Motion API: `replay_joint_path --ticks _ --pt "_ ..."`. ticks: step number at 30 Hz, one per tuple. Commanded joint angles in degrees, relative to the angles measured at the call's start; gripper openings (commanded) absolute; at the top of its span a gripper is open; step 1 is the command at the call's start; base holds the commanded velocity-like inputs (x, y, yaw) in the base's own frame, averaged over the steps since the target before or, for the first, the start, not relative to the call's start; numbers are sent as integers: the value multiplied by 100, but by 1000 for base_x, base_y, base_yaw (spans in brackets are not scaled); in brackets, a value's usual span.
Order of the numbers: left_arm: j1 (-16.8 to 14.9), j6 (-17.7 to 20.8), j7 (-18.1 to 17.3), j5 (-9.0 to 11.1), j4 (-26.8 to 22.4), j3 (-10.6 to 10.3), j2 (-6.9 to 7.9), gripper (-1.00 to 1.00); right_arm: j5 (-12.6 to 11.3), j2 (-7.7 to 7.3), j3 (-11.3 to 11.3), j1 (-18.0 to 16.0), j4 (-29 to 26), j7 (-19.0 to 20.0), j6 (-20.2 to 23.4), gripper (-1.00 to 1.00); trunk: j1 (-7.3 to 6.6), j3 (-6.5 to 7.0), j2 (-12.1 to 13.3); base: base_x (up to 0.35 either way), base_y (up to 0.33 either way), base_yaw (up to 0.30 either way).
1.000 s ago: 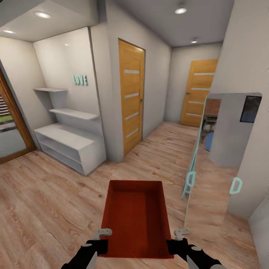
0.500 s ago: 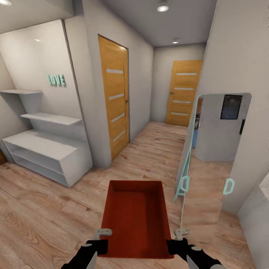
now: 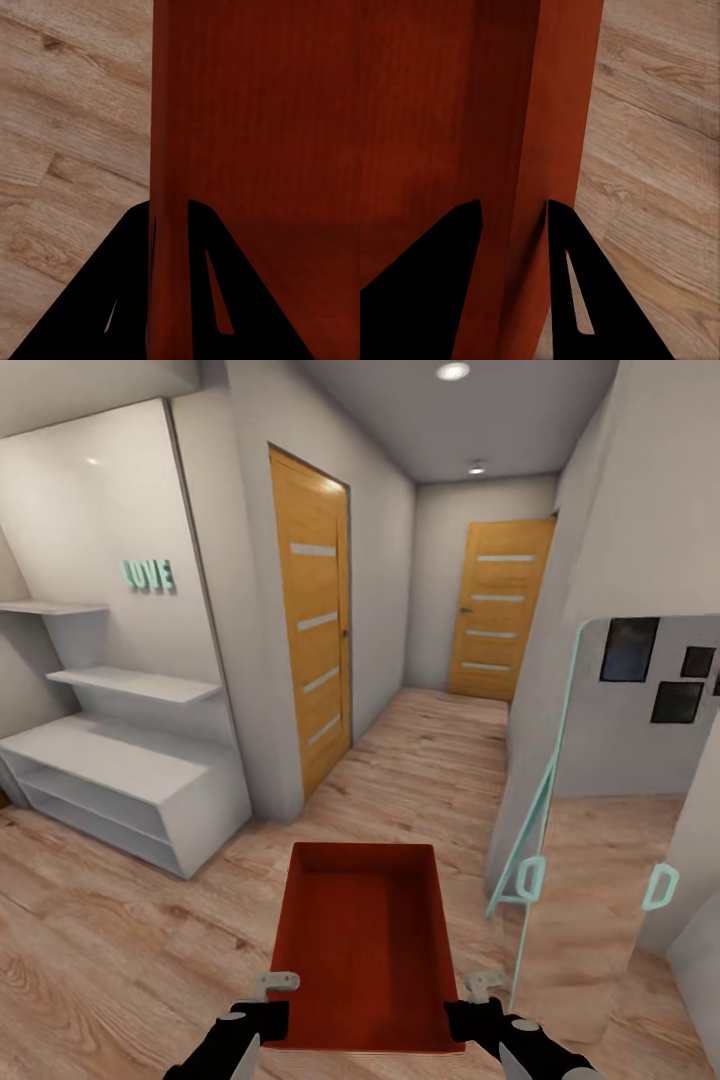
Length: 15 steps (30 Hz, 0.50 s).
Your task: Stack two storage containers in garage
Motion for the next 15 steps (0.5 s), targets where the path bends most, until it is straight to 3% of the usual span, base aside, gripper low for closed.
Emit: replay_joint_path --ticks 1,7,15 --pt "-6 33 -7 63 3 278 318 -100 -26 -46 80 -5 -12 198 -65 -100 6 -11 -12 276 218 0" --pt "-6 33 -9 63 3 281 325 -100 -26 -47 80 -5 -12 198 -65 -100 6 -11 -12 276 218 -64" --pt "-6 33 -6 63 3 279 325 -100 -26 -47 80 -5 -12 198 -65 -100 6 -11 -12 276 218 -250"
